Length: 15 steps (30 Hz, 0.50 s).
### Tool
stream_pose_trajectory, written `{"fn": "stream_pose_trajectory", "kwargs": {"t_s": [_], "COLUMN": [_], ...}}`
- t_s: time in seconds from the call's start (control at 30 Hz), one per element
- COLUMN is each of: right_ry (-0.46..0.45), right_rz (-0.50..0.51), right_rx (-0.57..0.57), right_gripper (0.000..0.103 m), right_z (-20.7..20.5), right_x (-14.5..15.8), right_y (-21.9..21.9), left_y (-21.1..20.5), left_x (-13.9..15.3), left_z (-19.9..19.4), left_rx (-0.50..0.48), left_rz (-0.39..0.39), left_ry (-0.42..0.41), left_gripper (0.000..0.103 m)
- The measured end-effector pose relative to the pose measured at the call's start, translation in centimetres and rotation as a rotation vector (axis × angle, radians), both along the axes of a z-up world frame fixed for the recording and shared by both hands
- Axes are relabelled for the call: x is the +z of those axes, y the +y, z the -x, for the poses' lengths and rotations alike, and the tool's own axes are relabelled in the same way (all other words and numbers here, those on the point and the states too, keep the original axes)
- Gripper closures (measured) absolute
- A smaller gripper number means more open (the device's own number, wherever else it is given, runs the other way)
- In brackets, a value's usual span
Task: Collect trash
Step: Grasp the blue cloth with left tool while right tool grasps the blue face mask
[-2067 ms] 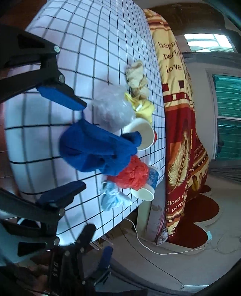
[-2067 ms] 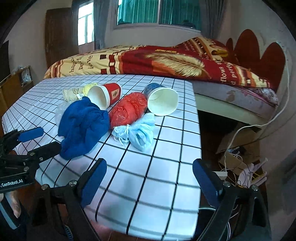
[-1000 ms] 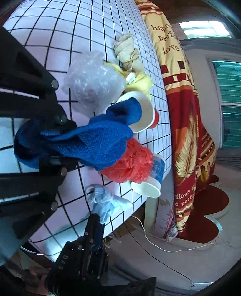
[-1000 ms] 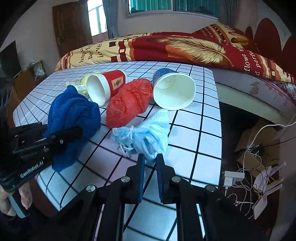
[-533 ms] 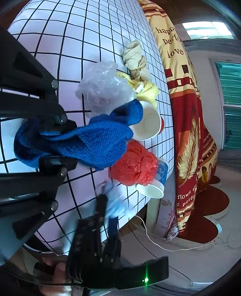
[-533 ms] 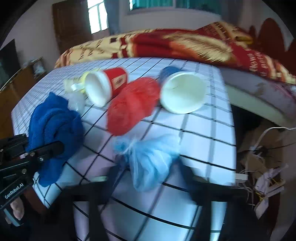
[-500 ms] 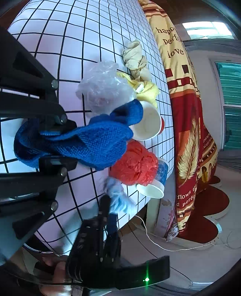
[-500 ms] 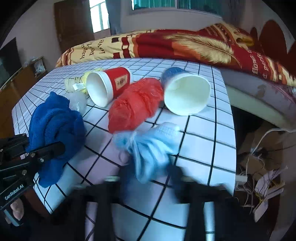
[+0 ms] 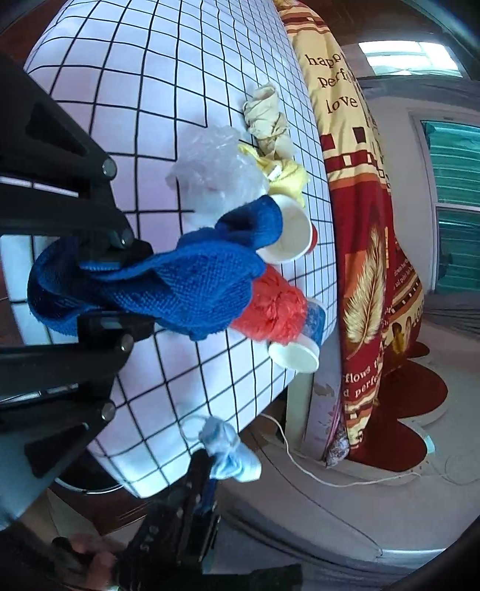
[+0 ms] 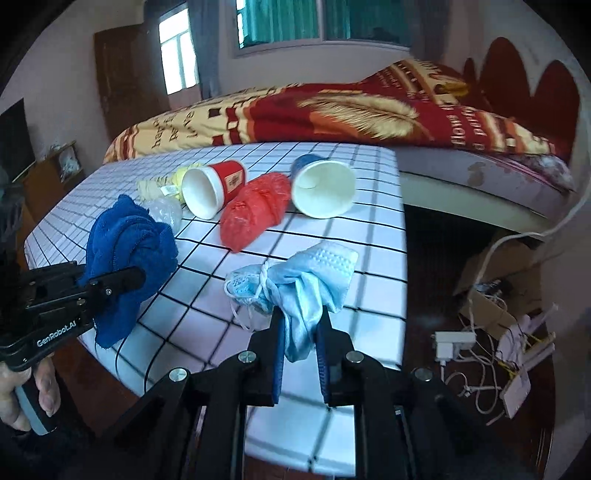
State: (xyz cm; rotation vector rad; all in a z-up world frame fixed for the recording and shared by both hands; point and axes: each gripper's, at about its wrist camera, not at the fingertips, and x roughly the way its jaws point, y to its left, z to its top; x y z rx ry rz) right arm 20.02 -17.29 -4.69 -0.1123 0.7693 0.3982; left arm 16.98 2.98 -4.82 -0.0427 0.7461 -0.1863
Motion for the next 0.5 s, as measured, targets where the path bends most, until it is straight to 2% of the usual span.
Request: {"fn": "stream_pose_trajectory", "kwargs": {"t_s": [0.27,0.5], "right_ry": [-0.076,-0.098], "right_rz": [0.009,0.014], "right_rx": [-0.076,-0.164], "right_gripper": [0.087,0.087], "right_z": [4.6,7.5], "right_x": [0.6,0.8], "right_y": [-4.1,-9.3], "left_y": [-2.5,-6.2], "left_x": [0.5,1.4], "left_z": [2.2,3.6], "left_rx": [-0.052,-0.132], "left_rz": [-0.017,-0.031], "left_ry": [-0.013,-0.028], "left_gripper": [0.087,0.087]}}
